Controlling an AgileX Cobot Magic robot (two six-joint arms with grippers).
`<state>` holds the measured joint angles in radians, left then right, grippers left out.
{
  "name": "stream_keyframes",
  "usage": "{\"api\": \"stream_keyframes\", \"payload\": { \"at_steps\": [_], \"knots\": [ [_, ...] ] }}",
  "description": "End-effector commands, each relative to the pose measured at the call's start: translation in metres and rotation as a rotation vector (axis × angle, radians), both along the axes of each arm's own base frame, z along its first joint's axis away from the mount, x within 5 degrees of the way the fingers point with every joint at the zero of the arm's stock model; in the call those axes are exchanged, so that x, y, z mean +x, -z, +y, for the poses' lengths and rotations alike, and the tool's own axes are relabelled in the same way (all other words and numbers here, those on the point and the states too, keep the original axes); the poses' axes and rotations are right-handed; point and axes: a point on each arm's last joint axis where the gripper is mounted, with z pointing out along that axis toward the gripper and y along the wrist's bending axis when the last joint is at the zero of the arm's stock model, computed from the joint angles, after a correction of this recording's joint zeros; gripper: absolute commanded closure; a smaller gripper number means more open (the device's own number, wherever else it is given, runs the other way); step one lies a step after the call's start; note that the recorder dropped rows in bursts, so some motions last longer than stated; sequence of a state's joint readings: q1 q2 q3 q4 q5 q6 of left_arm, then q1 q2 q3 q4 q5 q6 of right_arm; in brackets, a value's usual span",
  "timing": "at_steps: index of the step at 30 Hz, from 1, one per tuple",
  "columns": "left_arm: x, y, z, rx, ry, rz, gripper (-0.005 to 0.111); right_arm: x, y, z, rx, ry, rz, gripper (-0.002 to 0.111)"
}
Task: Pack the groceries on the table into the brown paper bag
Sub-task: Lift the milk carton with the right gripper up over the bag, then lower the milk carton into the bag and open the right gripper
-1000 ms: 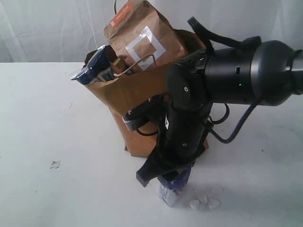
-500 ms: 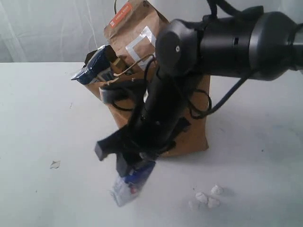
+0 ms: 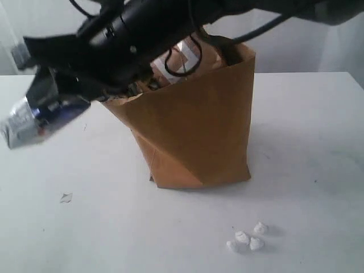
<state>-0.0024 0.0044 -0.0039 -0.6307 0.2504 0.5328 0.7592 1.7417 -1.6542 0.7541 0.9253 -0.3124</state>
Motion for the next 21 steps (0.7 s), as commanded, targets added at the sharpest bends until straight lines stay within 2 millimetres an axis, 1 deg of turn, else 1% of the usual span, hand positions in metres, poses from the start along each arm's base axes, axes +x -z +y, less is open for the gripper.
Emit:
{"api": "stream_keyframes", "payload": {
  "at_steps": [1, 3, 5, 8, 9, 10, 11, 13, 16, 18, 21],
  "knots": [
    [0.000, 0.001, -0.001, -0.017, 0.003, 0.004, 0.107, 0.009, -0.047, -0.004, 0.183, 0.108, -0.240, 0.080],
    [0.000, 0.001, -0.001, -0.017, 0.003, 0.004, 0.107, 0.013, -0.058, -0.009, 0.194, 0.146, -0.375, 0.080],
    [0.000, 0.001, -0.001, -0.017, 0.003, 0.004, 0.107, 0.017, -0.067, -0.017, 0.154, 0.175, -0.522, 0.080],
    [0.000, 0.001, -0.001, -0.017, 0.003, 0.004, 0.107, 0.020, -0.066, -0.028, -0.025, 0.140, -0.709, 0.080],
    [0.000, 0.001, -0.001, -0.017, 0.003, 0.004, 0.107, 0.023, -0.061, -0.037, -0.172, 0.117, -0.777, 0.080],
    [0.000, 0.001, -0.001, -0.017, 0.003, 0.004, 0.107, 0.024, -0.057, -0.041, -0.235, 0.120, -0.777, 0.080],
    [0.000, 0.001, -0.001, -0.017, 0.003, 0.004, 0.107, 0.026, -0.052, -0.048, -0.325, 0.159, -0.738, 0.080],
    [0.000, 0.001, -0.001, -0.017, 0.003, 0.004, 0.107, 0.028, -0.046, -0.057, -0.417, 0.224, -0.675, 0.080],
    [0.000, 0.001, -0.001, -0.017, 0.003, 0.004, 0.107, 0.032, -0.044, -0.065, -0.512, 0.279, -0.678, 0.080],
    [0.000, 0.001, -0.001, -0.017, 0.003, 0.004, 0.107, 0.036, -0.045, -0.071, -0.551, 0.354, -0.695, 0.080],
    [0.000, 0.001, -0.001, -0.017, 0.003, 0.004, 0.107, 0.039, -0.045, -0.072, -0.522, 0.443, -0.658, 0.080]
  ]
}}
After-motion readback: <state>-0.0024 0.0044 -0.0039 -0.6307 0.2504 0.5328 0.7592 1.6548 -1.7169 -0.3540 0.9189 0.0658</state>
